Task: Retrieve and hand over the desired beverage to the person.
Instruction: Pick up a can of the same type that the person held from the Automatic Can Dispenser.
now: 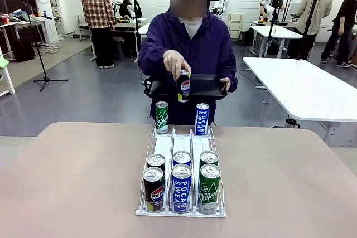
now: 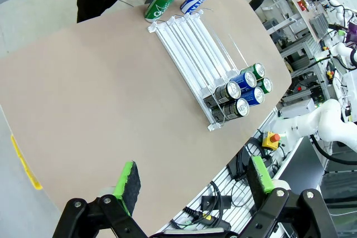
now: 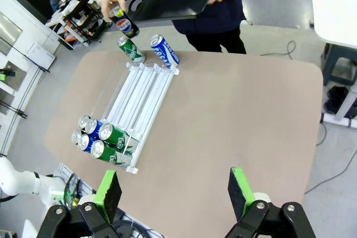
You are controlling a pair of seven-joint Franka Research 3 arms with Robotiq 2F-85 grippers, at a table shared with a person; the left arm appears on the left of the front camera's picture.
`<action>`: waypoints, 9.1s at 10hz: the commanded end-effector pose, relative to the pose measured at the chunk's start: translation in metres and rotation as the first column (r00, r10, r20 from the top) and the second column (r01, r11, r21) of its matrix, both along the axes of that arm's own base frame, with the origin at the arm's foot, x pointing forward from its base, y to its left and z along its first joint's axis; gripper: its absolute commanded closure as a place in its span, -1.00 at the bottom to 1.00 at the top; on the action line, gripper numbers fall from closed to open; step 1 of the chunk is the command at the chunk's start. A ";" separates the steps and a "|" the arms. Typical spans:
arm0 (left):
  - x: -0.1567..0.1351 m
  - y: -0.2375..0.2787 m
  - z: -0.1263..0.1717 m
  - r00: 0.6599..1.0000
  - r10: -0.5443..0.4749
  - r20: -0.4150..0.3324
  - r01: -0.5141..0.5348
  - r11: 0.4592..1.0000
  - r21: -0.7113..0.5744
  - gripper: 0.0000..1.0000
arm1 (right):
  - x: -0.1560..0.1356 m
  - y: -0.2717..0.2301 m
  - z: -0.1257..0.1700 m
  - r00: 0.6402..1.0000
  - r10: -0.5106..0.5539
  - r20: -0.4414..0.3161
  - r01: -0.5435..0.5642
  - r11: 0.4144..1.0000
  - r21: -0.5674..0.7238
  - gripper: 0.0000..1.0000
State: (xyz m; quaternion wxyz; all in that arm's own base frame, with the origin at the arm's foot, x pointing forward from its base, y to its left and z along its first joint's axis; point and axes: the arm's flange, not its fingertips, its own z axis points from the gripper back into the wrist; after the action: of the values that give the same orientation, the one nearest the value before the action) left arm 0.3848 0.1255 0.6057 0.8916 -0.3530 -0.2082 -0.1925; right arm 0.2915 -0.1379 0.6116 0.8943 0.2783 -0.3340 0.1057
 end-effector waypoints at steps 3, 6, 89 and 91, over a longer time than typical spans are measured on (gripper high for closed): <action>0.002 0.003 0.001 1.000 -0.014 0.018 0.014 1.000 -0.011 -1.00 | 0.003 0.000 0.001 1.000 0.021 0.016 -0.021 1.000 0.018 -1.00; 0.002 0.003 0.001 1.000 -0.014 0.018 0.014 1.000 -0.011 -1.00 | 0.003 0.000 0.001 1.000 0.021 0.016 -0.021 1.000 0.018 -1.00; -0.022 -0.501 0.058 0.919 0.368 -0.144 -0.180 0.715 0.676 0.85 | 0.003 0.000 0.001 1.000 0.021 0.016 -0.021 1.000 0.018 -1.00; -0.022 -0.501 0.058 0.919 0.368 -0.144 -0.180 0.715 0.676 0.85 | 0.003 0.000 0.001 1.000 0.021 0.016 -0.021 1.000 0.018 -1.00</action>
State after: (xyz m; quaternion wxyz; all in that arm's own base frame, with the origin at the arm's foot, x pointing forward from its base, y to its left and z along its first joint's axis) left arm 0.3690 -0.3816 0.6615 0.9962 -0.0060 -0.0552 -0.0677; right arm 0.2917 -0.1363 0.6126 0.8952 0.2758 -0.3334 0.1066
